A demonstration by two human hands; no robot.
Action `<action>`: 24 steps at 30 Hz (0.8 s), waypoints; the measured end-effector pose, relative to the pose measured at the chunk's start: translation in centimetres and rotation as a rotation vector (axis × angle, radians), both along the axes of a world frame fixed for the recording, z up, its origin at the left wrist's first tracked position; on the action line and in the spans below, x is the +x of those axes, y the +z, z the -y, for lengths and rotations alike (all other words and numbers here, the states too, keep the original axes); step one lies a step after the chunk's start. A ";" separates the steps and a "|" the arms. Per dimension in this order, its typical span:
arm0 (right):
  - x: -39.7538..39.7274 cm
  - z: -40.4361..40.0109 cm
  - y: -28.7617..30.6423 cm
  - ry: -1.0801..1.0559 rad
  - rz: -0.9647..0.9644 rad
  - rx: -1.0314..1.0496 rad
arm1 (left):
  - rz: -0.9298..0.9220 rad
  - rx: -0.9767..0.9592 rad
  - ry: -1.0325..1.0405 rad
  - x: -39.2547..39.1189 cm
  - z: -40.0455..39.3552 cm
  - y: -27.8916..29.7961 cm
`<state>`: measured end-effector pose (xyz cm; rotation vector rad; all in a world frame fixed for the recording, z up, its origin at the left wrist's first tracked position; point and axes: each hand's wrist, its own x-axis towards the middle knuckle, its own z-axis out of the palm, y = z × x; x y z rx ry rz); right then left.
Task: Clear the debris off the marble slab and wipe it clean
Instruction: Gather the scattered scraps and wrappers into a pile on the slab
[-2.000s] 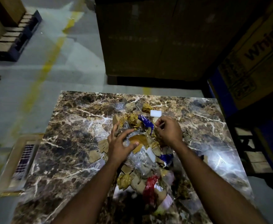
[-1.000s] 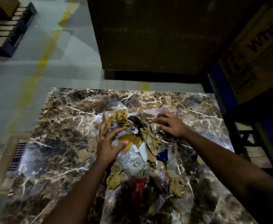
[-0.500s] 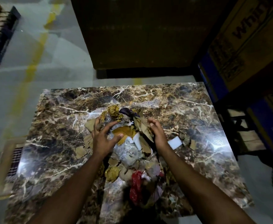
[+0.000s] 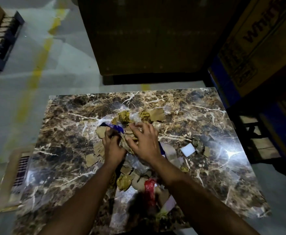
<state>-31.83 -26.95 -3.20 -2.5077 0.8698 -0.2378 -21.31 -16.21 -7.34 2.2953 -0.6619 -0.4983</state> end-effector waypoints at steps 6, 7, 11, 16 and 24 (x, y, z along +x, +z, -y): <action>1.0 -1.1 -1.0 0.125 -0.115 -0.197 | -0.029 0.071 -0.093 0.5 -0.3 -0.2; 1.1 -1.2 -1.1 0.134 -0.133 -0.208 | -0.038 0.075 -0.126 0.6 -0.5 -0.3; 1.4 -1.6 -0.8 0.089 -0.149 -0.203 | -0.232 -0.006 -0.194 1.2 -1.4 -0.6; 1.4 -2.0 -1.7 0.158 -0.239 -0.292 | -0.787 -0.556 0.170 1.0 -2.2 1.2; 2.0 -1.9 -1.2 0.105 -0.327 -0.310 | -0.172 -0.379 0.112 3.5 -7.3 1.5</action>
